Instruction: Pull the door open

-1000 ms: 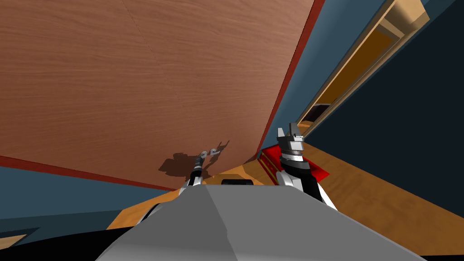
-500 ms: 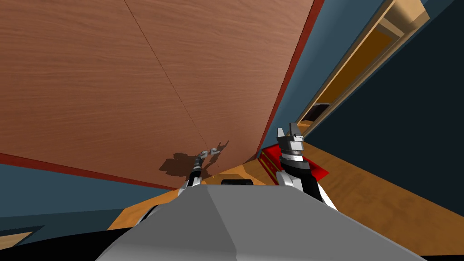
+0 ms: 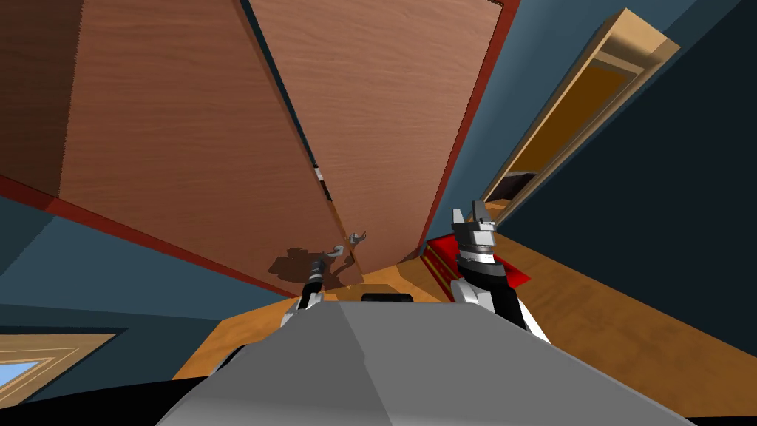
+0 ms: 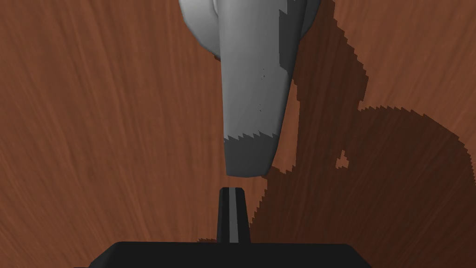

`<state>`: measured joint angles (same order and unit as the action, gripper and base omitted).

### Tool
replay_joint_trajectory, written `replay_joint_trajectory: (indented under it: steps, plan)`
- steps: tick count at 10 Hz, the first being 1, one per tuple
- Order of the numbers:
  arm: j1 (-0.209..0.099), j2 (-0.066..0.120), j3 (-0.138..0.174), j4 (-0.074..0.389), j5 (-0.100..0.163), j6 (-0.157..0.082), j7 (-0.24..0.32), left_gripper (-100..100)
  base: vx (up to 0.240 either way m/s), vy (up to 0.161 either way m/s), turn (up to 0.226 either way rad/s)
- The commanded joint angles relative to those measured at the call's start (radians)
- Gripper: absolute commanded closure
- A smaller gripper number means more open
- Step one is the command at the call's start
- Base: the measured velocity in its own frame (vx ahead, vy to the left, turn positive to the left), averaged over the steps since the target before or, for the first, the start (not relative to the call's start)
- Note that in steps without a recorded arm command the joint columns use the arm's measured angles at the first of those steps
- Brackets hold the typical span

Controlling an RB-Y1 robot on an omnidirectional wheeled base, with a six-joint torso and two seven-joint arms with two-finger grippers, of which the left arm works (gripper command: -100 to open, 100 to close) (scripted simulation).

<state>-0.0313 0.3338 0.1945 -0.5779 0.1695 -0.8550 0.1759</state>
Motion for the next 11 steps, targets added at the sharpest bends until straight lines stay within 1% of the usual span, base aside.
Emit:
replay_joint_trajectory:
  steps: [1, 2, 3, 4, 5, 8, 9, 10, 11]
  plan:
    - [0.008, -0.008, -0.017, -0.015, -0.009, 0.003, 0.009, -100, -0.21, -0.078, -0.083]
    - [0.008, -0.008, -0.017, -0.015, -0.009, 0.003, 0.009, -100, -0.138, -0.066, -0.015]
    - [0.009, -0.013, -0.035, -0.022, -0.018, -0.003, 0.02, -100, -0.138, -0.067, -0.069]
    - [0.009, -0.013, -0.035, -0.022, -0.018, -0.003, 0.02, -100, -0.111, -0.037, -0.03]
    - [0.01, -0.019, -0.053, -0.028, -0.028, -0.009, 0.03, -100, -0.13, -0.033, -0.055]
    - [0.012, -0.026, -0.076, -0.037, -0.041, -0.017, 0.044, -100, -0.182, -0.037, -0.04]
    - [0.015, -0.026, -0.07, -0.043, -0.038, -0.009, 0.038, -100, -0.088, -0.004, -0.006]
    - [0.027, -0.022, -0.058, -0.03, -0.03, -0.015, 0.035, -100, 0.066, 0.056, 0.029]
    - [0.03, -0.021, -0.055, -0.027, -0.028, -0.016, 0.033, -100, 0.133, 0.078, 0.007]
